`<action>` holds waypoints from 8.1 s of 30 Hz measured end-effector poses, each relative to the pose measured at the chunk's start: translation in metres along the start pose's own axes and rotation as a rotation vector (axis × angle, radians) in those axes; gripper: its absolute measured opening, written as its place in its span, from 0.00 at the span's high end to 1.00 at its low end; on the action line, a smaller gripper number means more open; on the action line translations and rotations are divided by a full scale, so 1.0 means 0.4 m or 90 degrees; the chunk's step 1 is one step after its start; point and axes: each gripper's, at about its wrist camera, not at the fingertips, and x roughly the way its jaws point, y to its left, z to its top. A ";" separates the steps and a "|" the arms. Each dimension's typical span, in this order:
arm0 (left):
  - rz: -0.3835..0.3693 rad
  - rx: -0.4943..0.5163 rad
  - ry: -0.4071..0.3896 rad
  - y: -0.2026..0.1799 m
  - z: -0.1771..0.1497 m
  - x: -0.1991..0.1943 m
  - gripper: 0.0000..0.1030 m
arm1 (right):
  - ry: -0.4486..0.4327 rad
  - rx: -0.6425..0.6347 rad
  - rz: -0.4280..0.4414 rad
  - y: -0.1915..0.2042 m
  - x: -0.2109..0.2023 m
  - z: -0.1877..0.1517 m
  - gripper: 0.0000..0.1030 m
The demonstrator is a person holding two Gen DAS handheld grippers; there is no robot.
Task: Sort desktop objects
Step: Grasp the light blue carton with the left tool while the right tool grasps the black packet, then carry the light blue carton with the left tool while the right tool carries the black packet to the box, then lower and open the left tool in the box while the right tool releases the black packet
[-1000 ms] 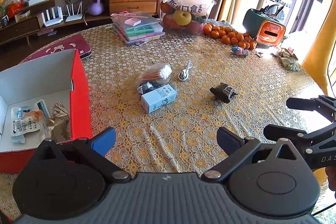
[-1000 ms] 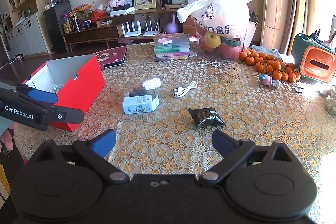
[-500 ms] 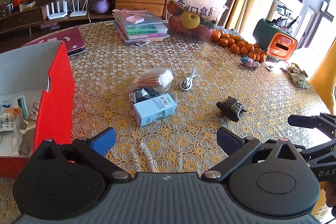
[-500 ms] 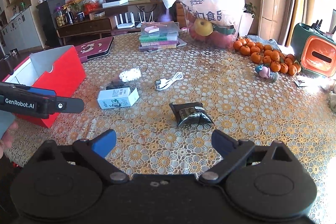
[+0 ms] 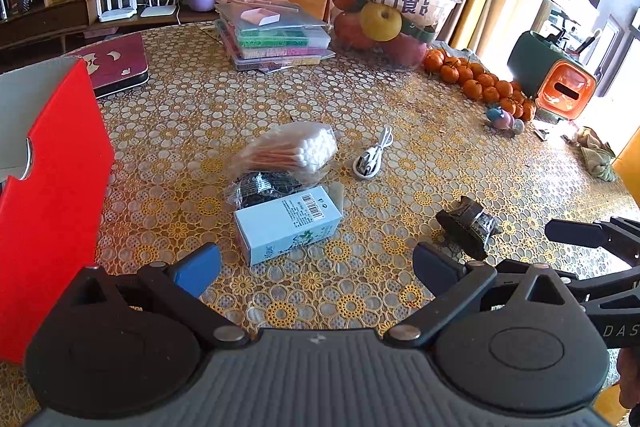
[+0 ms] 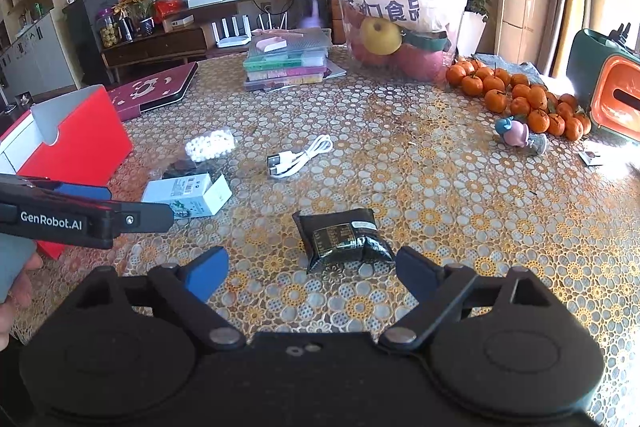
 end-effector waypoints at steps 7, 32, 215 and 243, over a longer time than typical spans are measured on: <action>0.032 -0.030 -0.010 0.001 0.007 0.056 0.00 | 0.013 0.007 0.005 -0.018 0.061 0.008 0.15; 0.098 -0.054 -0.034 0.003 -0.005 0.147 0.04 | 0.035 0.012 -0.021 -0.041 0.171 0.020 0.25; 0.171 -0.040 0.062 0.783 0.156 -0.194 0.27 | 0.045 -0.281 0.107 0.876 0.256 0.290 0.52; 0.188 -0.004 0.152 0.779 0.189 -0.044 0.27 | 0.139 -0.338 0.090 0.925 0.364 0.254 0.52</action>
